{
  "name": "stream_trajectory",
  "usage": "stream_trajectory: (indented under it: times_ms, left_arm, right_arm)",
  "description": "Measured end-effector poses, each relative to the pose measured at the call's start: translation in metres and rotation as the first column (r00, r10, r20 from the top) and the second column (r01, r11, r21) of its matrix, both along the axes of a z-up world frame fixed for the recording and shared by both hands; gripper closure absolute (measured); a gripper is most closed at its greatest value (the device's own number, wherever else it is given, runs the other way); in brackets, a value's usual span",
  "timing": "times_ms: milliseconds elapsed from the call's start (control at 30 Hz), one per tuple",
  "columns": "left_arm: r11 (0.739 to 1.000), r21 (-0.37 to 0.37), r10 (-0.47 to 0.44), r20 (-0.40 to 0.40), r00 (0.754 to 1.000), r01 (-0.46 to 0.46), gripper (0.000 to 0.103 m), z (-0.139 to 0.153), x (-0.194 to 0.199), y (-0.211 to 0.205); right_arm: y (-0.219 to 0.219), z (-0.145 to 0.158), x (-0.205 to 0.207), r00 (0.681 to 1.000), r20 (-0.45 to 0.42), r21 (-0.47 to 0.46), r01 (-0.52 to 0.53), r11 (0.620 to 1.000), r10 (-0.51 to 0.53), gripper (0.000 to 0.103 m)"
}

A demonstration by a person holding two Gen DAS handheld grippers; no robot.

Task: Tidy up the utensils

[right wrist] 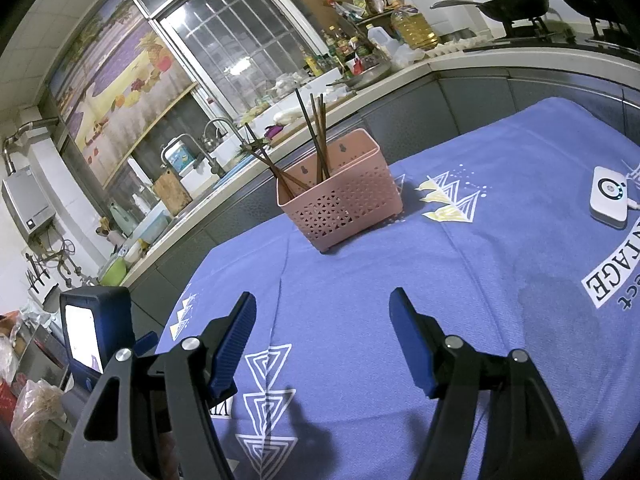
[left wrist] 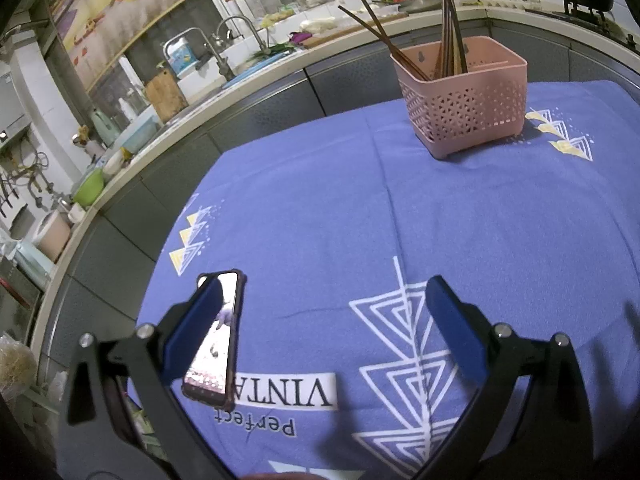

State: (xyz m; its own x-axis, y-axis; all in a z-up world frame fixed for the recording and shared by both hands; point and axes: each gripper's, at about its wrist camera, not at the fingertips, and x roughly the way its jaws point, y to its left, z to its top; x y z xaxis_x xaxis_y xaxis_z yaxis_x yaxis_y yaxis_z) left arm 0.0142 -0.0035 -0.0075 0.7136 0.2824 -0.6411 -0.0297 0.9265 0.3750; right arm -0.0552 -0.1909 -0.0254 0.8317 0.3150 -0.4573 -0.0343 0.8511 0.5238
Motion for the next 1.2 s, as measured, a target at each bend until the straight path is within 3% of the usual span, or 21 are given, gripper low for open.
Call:
stream_trajectory:
  times_ms: [1200]
  left_arm:
    - [1.0, -0.002, -0.006, -0.01, 1.0, 0.006, 0.006, -0.0028, 0.0009, 0.0013]
  right_arm:
    - [0.0002, -0.0006, -0.001, 1.0, -0.002, 0.002, 0.0, 1.0, 0.0, 0.034]
